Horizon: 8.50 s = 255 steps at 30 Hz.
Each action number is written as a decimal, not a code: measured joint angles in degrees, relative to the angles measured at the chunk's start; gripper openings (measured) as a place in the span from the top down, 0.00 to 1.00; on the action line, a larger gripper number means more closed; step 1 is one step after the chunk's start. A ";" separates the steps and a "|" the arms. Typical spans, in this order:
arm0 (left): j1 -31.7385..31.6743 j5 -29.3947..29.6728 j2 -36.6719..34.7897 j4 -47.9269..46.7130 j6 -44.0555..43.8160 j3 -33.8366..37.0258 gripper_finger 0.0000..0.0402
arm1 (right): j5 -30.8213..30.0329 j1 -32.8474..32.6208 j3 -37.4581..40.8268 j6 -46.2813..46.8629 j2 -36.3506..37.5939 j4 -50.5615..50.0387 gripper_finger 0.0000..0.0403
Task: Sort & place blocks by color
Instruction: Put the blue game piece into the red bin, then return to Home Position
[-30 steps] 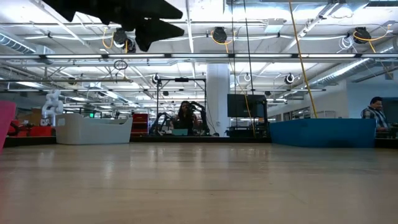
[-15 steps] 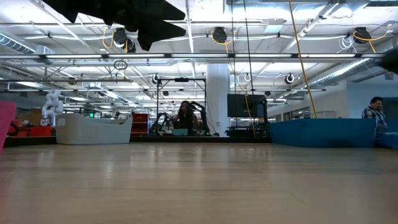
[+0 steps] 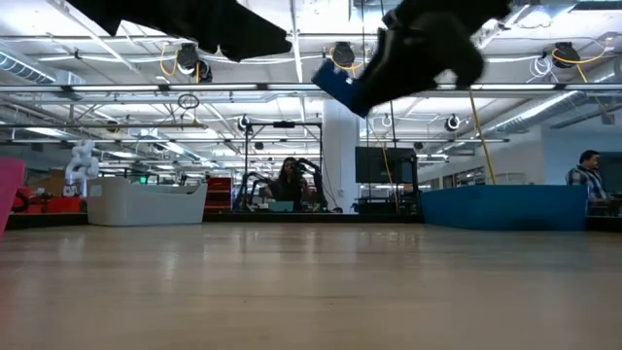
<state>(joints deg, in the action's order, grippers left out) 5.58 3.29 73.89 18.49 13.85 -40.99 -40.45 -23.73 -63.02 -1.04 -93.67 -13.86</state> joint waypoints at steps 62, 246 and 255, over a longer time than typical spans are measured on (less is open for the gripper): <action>4.27 15.39 0.02 -5.03 2.83 0.00 0.33 | 15.21 14.71 0.90 -22.60 0.39 22.33 0.67; 4.94 14.68 -11.32 -22.66 -22.21 -0.02 0.99 | 10.70 7.99 17.46 -2.20 22.25 10.60 0.98; 4.45 14.65 -11.32 -16.76 -17.44 0.00 0.99 | 12.39 8.81 17.53 -2.70 26.32 10.67 1.00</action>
<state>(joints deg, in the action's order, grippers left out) 10.03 17.93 62.57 1.73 -3.59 -40.99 -28.06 -14.92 -45.50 -3.74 -67.34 -3.19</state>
